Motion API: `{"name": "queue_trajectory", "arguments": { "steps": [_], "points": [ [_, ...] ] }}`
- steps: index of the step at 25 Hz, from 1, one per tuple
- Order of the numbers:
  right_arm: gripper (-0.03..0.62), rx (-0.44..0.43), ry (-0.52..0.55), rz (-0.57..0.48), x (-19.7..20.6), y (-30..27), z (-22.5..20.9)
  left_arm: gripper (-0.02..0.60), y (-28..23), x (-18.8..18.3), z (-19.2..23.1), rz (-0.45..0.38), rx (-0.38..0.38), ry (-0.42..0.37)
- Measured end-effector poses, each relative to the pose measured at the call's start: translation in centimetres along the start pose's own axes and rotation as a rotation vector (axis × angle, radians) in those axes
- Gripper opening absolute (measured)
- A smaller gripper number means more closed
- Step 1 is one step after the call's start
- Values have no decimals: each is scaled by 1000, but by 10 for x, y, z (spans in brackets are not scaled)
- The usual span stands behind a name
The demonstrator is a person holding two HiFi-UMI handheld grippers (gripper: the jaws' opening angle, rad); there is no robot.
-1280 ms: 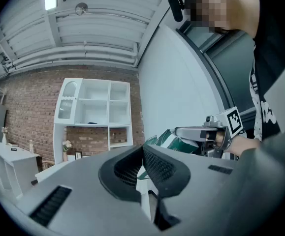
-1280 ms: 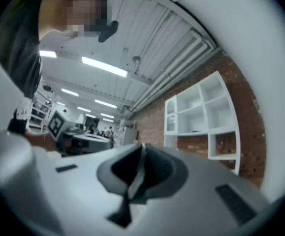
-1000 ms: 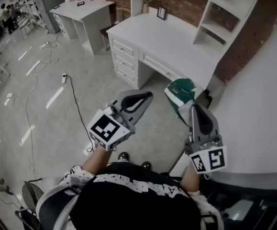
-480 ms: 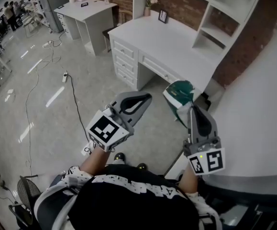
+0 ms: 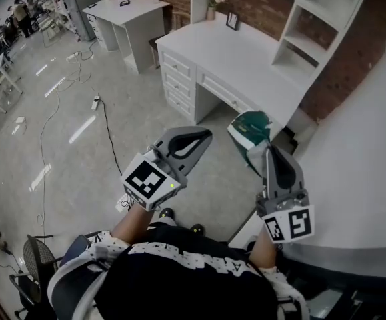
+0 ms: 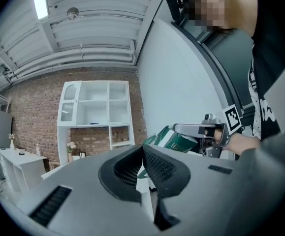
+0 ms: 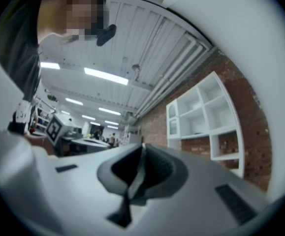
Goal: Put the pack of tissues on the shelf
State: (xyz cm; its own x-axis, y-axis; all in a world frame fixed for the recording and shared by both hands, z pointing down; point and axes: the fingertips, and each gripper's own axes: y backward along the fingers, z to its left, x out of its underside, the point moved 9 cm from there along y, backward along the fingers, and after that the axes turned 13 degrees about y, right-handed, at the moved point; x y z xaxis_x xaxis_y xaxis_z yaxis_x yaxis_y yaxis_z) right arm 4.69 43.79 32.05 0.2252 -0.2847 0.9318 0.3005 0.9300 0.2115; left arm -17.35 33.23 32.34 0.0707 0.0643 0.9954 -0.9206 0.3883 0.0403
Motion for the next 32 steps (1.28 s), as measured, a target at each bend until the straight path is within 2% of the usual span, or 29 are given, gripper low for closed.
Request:
{"name": "queue_trajectory", "arguments": {
  "steps": [6, 15, 21, 32],
  "points": [
    [41, -7, -15, -11, 6, 2, -5, 35, -2, 1, -1, -1, -28, -6],
    [41, -3, -4, -26, 2, 4, -9, 35, -4, -2, -5, -4, -29, -17],
    [41, -6, 4, -33, 3, 3, -10, 35, -4, -1, -7, -6, -39, 8],
    [41, -2, 33, -13, 12, -36, -17, 35, -25, 4, 36, -30, -3, 2]
  ]
}}
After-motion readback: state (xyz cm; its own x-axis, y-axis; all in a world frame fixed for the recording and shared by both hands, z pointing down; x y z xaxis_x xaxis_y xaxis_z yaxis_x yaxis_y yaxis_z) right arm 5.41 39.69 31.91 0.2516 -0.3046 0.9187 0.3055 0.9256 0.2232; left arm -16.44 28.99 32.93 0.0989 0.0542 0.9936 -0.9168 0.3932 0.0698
